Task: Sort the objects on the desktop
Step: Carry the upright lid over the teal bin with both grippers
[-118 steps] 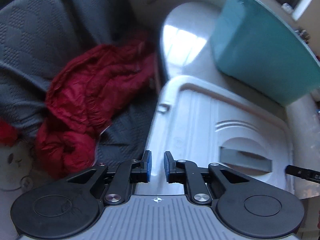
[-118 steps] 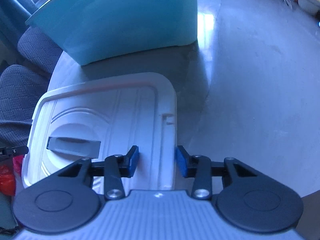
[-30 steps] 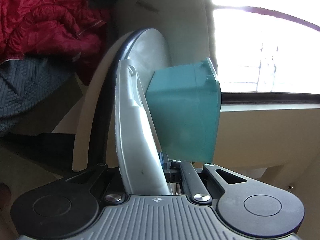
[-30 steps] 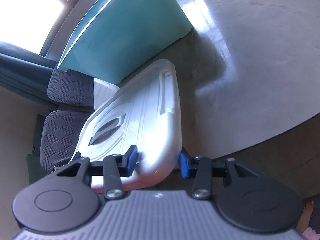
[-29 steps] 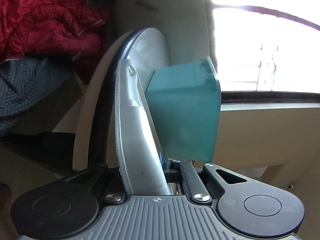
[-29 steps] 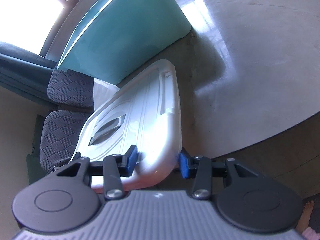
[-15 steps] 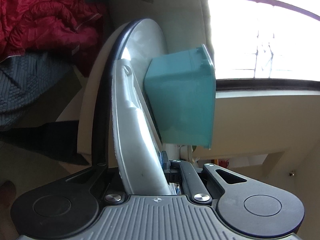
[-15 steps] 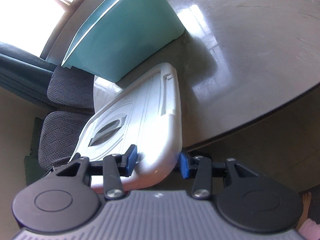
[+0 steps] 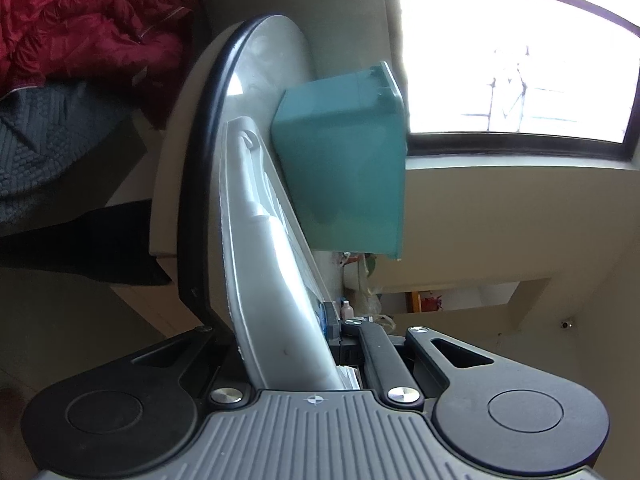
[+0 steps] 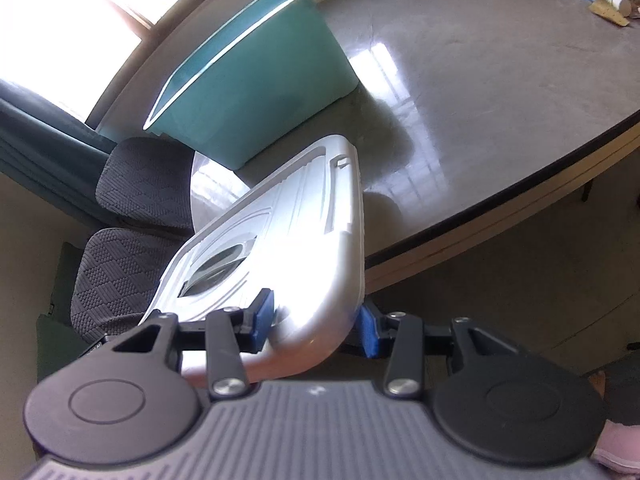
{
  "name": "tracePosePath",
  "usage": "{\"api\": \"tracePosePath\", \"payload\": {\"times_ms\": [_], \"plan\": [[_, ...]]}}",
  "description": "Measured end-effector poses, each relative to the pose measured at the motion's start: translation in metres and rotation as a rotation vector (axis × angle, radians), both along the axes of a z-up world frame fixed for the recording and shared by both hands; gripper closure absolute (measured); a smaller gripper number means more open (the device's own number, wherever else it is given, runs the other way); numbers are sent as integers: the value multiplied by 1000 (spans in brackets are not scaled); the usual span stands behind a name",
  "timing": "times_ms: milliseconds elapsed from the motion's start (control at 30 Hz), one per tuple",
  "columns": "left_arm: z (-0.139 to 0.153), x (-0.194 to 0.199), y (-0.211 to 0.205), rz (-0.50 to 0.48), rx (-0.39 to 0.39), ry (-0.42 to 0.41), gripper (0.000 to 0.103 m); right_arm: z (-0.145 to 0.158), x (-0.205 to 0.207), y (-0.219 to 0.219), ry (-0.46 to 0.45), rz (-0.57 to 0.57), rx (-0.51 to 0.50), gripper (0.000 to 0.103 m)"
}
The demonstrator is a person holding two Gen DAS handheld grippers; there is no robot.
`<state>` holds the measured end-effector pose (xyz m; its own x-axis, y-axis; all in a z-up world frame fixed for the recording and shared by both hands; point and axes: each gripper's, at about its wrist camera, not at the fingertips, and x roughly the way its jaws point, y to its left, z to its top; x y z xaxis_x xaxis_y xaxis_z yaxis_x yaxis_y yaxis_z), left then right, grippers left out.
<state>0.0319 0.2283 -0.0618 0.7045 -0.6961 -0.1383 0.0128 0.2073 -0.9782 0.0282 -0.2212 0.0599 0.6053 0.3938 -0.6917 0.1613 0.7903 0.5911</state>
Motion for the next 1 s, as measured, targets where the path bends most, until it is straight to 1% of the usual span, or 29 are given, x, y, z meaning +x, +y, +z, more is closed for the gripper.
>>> {"api": "tracePosePath", "payload": {"times_ms": [167,333,433,567,700,833,1000], "plan": [[7,-10,-8,14,-14,-24,94,11,-10,-5,-38,5,-17,59],[15,-25,-21,25,-8,-53,94,16,-23,-19,-62,17,-15,59],[19,-43,-31,49,-16,-50,94,17,-33,-29,-67,24,-11,59],[24,-65,-45,52,-14,-69,94,23,-51,-40,-86,37,-18,59],[28,-83,-55,74,-23,-81,94,31,-60,-46,-113,58,-32,59],[36,-92,-62,72,-19,-108,94,42,-67,-48,-152,62,-40,59],[47,-92,-66,60,-22,-141,94,52,-72,-51,-185,51,-41,58]]}}
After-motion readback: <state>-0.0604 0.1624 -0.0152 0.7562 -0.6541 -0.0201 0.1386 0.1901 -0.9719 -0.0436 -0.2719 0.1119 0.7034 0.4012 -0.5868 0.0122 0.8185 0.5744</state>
